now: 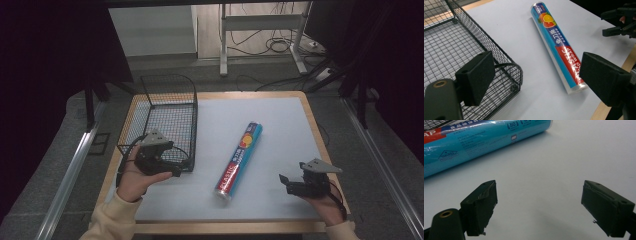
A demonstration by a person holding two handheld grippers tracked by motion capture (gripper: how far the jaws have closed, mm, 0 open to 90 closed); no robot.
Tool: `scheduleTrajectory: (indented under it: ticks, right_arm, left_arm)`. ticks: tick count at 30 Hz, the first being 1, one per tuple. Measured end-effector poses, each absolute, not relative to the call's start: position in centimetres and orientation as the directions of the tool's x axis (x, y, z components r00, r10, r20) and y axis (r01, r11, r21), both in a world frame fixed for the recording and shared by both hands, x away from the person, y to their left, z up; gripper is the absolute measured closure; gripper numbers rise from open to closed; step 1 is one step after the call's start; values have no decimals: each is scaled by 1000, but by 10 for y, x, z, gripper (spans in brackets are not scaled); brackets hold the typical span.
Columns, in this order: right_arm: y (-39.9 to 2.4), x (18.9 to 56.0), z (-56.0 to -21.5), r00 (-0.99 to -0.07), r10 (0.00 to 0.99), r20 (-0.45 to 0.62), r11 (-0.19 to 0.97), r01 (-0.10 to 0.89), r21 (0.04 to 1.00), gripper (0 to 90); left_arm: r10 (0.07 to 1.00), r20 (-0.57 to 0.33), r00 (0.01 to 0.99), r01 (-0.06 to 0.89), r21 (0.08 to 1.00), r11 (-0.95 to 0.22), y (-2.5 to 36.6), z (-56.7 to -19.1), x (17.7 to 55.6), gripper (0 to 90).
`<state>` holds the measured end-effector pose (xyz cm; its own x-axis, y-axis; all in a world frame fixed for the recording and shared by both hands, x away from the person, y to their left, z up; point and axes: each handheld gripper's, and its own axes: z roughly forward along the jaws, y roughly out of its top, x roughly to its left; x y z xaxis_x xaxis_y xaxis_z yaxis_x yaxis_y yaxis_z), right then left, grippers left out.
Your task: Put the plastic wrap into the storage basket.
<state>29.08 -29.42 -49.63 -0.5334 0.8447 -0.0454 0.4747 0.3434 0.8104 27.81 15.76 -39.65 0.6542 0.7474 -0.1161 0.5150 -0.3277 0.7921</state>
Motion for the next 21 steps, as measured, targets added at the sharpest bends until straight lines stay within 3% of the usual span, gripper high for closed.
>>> scheduleTrajectory:
  ticks: [21]
  right_arm:
    - [-294, 292, -500, -520, 852, -61, 356, 489, 797, 134]
  left_arm:
    - [736, -110, 668, 534, 759, -372, 119, -400, 288, 137]
